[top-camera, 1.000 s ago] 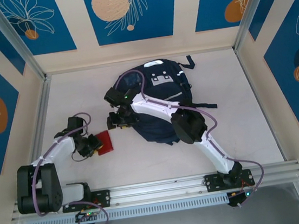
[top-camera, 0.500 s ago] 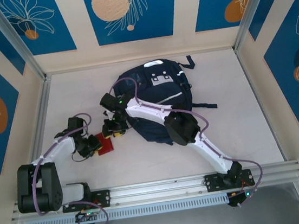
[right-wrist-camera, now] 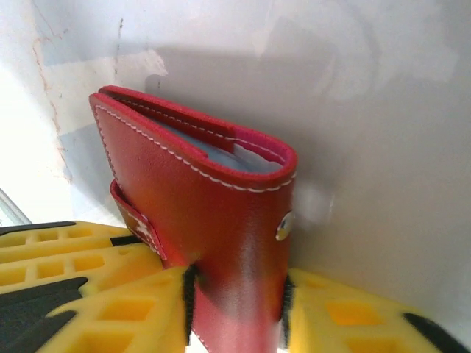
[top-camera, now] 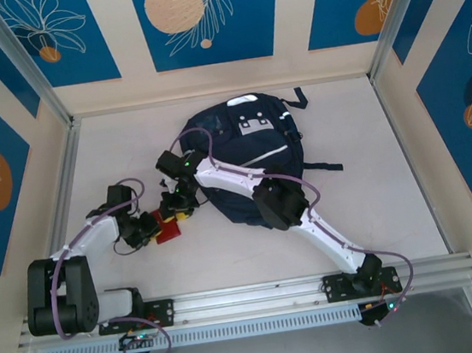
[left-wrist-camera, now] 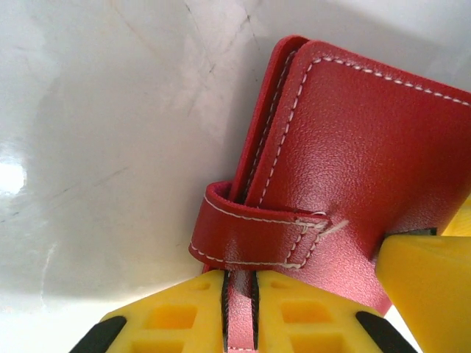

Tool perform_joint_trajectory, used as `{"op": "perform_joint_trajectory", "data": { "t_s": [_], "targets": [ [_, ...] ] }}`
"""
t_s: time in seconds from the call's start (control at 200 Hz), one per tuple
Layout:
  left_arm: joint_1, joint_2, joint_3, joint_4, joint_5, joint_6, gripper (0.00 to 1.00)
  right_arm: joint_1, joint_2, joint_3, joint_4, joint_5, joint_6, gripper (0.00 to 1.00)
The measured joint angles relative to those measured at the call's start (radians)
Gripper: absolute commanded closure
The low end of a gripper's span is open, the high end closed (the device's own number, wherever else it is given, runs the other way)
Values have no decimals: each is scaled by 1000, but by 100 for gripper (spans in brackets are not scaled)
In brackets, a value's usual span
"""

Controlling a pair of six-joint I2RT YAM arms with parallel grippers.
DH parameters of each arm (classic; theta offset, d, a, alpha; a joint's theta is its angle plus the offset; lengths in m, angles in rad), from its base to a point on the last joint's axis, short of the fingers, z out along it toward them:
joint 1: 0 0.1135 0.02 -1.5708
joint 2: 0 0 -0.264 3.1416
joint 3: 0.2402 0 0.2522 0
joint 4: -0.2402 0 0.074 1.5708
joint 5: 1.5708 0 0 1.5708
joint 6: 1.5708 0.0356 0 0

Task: Pack the student bag
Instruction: Pick up the card holder from the middle-left of the table.

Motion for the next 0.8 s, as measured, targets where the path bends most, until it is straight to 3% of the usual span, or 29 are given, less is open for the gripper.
{"op": "perform_joint_trajectory", "data": {
  "t_s": [0.075,0.155,0.33,0.415,0.59,0.8],
  "targets": [
    [0,0,0,2,0,0,79,-3,0,3,-3,-4,-8,87],
    [0,-3,0,-1,-1,-2,73,-2,-5,3,1,-3,-14,92],
    [0,-72,48,-77,-32,11,47,4,-91,-82,18,65,-28,96],
    [0,-132,102,-113,-54,21,35,4,-202,-184,38,130,-35,97],
    [0,-208,200,-151,-64,43,24,-23,-473,-388,89,261,-43,98],
    [-29,-211,250,-103,-42,94,19,-137,-829,-649,158,399,-34,99]
  ]
}}
